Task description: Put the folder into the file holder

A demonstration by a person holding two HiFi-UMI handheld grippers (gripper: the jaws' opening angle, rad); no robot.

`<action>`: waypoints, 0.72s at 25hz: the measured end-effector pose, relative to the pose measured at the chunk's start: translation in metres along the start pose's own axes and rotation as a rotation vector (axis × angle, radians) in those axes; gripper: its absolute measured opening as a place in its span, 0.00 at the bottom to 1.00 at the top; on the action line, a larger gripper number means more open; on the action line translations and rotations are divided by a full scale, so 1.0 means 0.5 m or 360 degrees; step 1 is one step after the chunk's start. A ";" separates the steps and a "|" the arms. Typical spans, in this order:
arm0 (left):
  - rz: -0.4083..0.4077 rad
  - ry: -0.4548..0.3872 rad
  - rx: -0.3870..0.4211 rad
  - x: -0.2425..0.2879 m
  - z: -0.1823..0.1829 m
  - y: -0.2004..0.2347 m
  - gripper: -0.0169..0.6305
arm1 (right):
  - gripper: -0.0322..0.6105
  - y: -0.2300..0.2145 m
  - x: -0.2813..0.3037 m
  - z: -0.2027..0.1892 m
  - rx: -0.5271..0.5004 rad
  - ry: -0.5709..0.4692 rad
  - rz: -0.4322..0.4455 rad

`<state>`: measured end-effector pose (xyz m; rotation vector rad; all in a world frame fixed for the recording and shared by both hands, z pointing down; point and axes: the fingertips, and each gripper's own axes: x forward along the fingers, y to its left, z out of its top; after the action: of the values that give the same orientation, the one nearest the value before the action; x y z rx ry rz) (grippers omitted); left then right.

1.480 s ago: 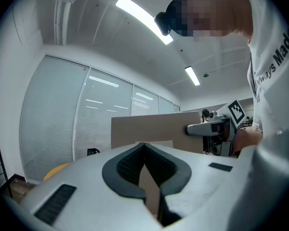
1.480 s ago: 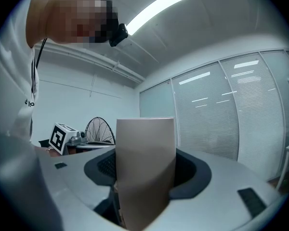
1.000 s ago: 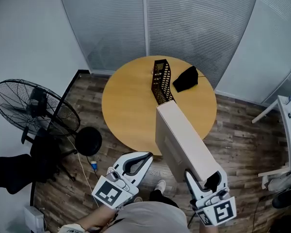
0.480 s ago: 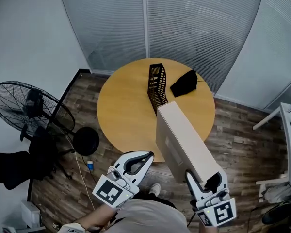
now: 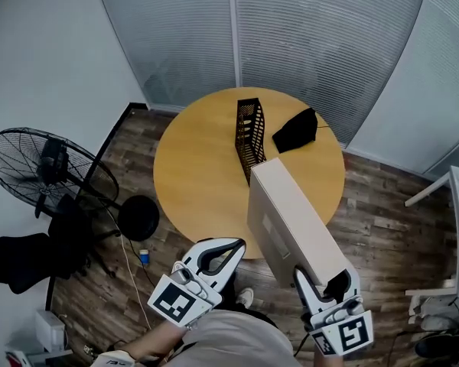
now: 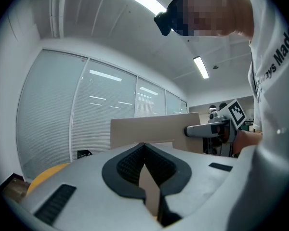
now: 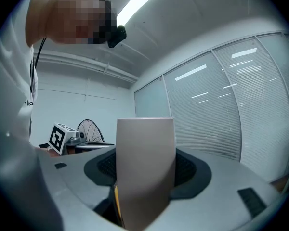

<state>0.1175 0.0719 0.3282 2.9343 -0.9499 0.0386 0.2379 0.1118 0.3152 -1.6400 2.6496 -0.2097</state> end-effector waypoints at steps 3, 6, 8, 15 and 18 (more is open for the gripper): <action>0.0002 -0.0001 -0.0005 0.014 0.000 0.020 0.06 | 0.51 -0.013 0.022 0.004 -0.0007 -0.0008 -0.0003; 0.0008 -0.0006 -0.0005 0.024 0.000 0.050 0.06 | 0.51 -0.022 0.054 0.007 -0.0013 -0.0013 -0.0008; 0.0010 -0.0016 -0.0007 0.031 0.003 0.073 0.06 | 0.51 -0.024 0.077 0.010 -0.0022 -0.0010 -0.0006; 0.0010 -0.0055 -0.0011 0.058 0.022 0.172 0.06 | 0.51 -0.033 0.181 0.036 -0.0053 -0.0033 0.0002; 0.0005 -0.0058 -0.0002 0.071 0.028 0.227 0.06 | 0.51 -0.037 0.234 0.048 -0.0062 -0.0036 -0.0006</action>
<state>0.0798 -0.0416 0.3212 2.9423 -0.9589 -0.0158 0.2038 -0.0033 0.3001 -1.6485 2.6509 -0.1394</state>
